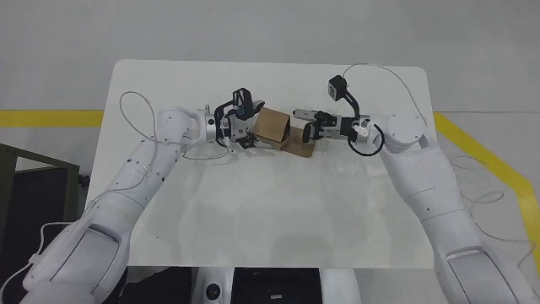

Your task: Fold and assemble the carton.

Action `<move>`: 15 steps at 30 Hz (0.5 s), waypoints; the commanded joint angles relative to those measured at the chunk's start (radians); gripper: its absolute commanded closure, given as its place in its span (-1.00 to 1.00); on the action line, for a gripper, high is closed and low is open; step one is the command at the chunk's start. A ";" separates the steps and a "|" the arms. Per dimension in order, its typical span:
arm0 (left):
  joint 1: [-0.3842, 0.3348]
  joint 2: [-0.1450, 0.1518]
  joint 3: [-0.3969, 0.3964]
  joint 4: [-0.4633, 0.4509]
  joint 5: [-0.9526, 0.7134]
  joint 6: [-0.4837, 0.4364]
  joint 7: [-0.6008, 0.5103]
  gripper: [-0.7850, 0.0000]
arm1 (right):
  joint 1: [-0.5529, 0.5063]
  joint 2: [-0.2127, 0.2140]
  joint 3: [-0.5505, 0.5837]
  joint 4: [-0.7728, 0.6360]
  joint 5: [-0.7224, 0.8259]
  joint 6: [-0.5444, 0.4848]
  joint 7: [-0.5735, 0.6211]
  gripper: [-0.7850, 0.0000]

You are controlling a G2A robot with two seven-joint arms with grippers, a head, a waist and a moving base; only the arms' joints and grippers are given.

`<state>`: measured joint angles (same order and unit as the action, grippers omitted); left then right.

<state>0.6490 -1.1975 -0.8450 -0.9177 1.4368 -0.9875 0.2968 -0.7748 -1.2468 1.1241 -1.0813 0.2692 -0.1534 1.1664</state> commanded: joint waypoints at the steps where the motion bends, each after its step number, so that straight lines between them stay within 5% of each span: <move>1: 0.001 -0.001 0.001 0.001 0.002 0.003 0.000 -1.00 | -0.023 0.015 0.024 -0.034 -0.039 0.010 0.026 -1.00; 15: 0.001 -0.001 -0.002 -0.002 0.009 0.005 0.008 -1.00 | -0.120 0.051 0.068 -0.110 -0.105 0.023 0.027 -1.00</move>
<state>0.6494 -1.1983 -0.8471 -0.9197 1.4449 -0.9826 0.3044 -0.8970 -1.1944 1.1962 -1.2008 0.1608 -0.1269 1.1972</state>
